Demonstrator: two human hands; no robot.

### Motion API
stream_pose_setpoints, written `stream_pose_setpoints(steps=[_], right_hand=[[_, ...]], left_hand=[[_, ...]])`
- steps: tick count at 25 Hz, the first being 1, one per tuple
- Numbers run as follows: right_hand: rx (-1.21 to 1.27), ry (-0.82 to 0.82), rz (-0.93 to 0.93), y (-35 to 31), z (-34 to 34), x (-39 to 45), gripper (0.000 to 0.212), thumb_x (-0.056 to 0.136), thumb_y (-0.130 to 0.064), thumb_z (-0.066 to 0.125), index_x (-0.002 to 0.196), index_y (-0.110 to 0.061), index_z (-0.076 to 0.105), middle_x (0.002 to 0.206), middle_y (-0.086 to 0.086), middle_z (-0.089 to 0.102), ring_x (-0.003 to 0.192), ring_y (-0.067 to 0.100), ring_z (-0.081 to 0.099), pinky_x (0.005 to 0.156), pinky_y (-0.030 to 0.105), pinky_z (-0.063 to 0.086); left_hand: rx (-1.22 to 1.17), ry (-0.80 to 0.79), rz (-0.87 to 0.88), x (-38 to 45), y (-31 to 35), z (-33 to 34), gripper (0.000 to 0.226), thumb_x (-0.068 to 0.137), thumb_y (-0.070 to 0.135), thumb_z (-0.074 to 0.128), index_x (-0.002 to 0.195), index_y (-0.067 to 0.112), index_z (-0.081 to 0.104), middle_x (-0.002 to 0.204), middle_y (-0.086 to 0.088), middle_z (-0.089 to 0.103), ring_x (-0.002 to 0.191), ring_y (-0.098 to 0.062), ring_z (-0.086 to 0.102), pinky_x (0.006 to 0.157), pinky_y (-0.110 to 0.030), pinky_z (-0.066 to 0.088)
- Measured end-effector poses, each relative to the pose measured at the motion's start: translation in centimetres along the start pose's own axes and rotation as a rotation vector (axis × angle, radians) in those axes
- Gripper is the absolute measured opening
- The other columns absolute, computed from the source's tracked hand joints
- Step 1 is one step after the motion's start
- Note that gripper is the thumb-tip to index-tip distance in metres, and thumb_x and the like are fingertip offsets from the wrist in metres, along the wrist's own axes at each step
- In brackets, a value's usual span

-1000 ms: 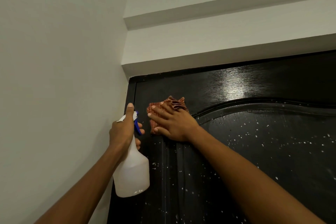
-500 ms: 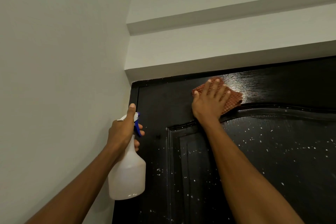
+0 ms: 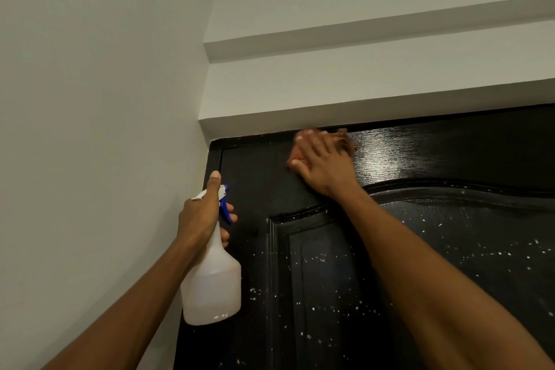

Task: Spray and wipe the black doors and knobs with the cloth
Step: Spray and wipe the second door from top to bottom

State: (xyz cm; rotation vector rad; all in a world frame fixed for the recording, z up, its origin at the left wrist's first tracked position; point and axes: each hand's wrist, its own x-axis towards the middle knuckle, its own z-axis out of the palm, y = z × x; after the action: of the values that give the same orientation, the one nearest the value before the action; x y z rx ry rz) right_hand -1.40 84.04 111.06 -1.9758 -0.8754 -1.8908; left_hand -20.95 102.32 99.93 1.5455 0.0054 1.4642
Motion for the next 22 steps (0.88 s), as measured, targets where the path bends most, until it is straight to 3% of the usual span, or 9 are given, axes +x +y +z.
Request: stream_pose_setpoints(steps=[3, 6, 9, 12, 15, 19, 22], right_hand=[[0.069, 0.091, 0.523, 4.3, -0.8, -1.1, 0.076, 0.106, -0.063, 0.015, 0.166, -0.019, 0.003, 0.173, 0.014, -0.005, 0.158, 0.039, -0.006, 0.127, 0.058, -0.004], [0.133, 0.093, 0.658, 0.4, -0.6, -0.3, 0.076, 0.108, -0.056, 0.016, 0.165, -0.009, -0.002, 0.170, 0.022, -0.012, 0.156, 0.046, -0.012, 0.123, 0.064, -0.011], [0.169, 0.061, 0.459, -7.2, 1.1, 1.5, 0.075, 0.109, -0.053, 0.017, 0.164, -0.008, -0.005, 0.170, 0.023, -0.013, 0.156, 0.046, -0.013, 0.123, 0.063, -0.011], [0.107, -0.053, 0.096, -14.5, 3.2, 3.1, 0.073, 0.109, -0.055, 0.015, 0.165, -0.014, -0.009, 0.171, 0.017, -0.013, 0.157, 0.041, -0.013, 0.124, 0.059, -0.012], [0.025, -0.128, -0.195, -18.1, 3.7, 5.2, 0.069, 0.109, -0.056, 0.013, 0.165, -0.021, -0.008, 0.172, 0.008, -0.015, 0.158, 0.033, -0.017, 0.124, 0.053, -0.014], [-0.002, -0.167, -0.316, -17.1, 3.6, 4.3, 0.065, 0.109, -0.056, 0.010, 0.165, -0.028, -0.005, 0.173, 0.000, -0.012, 0.159, 0.028, -0.013, 0.125, 0.052, -0.012], [0.064, -0.171, -0.307, -16.8, 3.8, 0.0, 0.064, 0.110, -0.055, 0.011, 0.165, -0.026, -0.005, 0.173, 0.000, -0.011, 0.159, 0.026, -0.013, 0.124, 0.051, -0.013]], left_hand=[[0.009, -0.002, 0.009, 0.9, 0.4, -0.2, 0.077, 0.091, 0.072, 0.039, 0.106, 0.001, 0.065, 0.094, -0.023, 0.072, 0.051, -0.025, 0.058, 0.044, -0.028, 0.049], [0.017, 0.026, 0.015, 1.2, 0.6, -0.9, 0.078, 0.091, 0.073, 0.038, 0.103, 0.001, 0.065, 0.091, -0.023, 0.072, 0.055, -0.028, 0.060, 0.046, -0.030, 0.049], [0.022, 0.044, 0.012, 0.5, 0.2, -1.7, 0.072, 0.092, 0.071, 0.038, 0.098, 0.004, 0.065, 0.089, -0.022, 0.071, 0.056, -0.026, 0.061, 0.045, -0.030, 0.051], [0.053, 0.072, -0.005, -0.9, -0.3, -2.2, 0.059, 0.094, 0.069, 0.038, 0.088, 0.016, 0.064, 0.084, -0.016, 0.072, 0.063, -0.027, 0.065, 0.050, -0.032, 0.054], [0.125, 0.094, -0.030, -1.5, -0.7, -3.0, 0.061, 0.095, 0.069, 0.035, 0.093, 0.016, 0.065, 0.084, -0.014, 0.074, 0.056, -0.023, 0.063, 0.044, -0.027, 0.052], [0.138, 0.069, -0.039, -2.1, -1.3, -3.1, 0.059, 0.094, 0.070, 0.035, 0.098, 0.018, 0.063, 0.088, -0.016, 0.073, 0.055, -0.023, 0.063, 0.043, -0.027, 0.051], [0.157, 0.048, -0.106, -3.4, -2.4, -3.7, 0.065, 0.094, 0.071, 0.034, 0.096, 0.014, 0.065, 0.088, -0.017, 0.073, 0.052, -0.024, 0.061, 0.043, -0.027, 0.050]])
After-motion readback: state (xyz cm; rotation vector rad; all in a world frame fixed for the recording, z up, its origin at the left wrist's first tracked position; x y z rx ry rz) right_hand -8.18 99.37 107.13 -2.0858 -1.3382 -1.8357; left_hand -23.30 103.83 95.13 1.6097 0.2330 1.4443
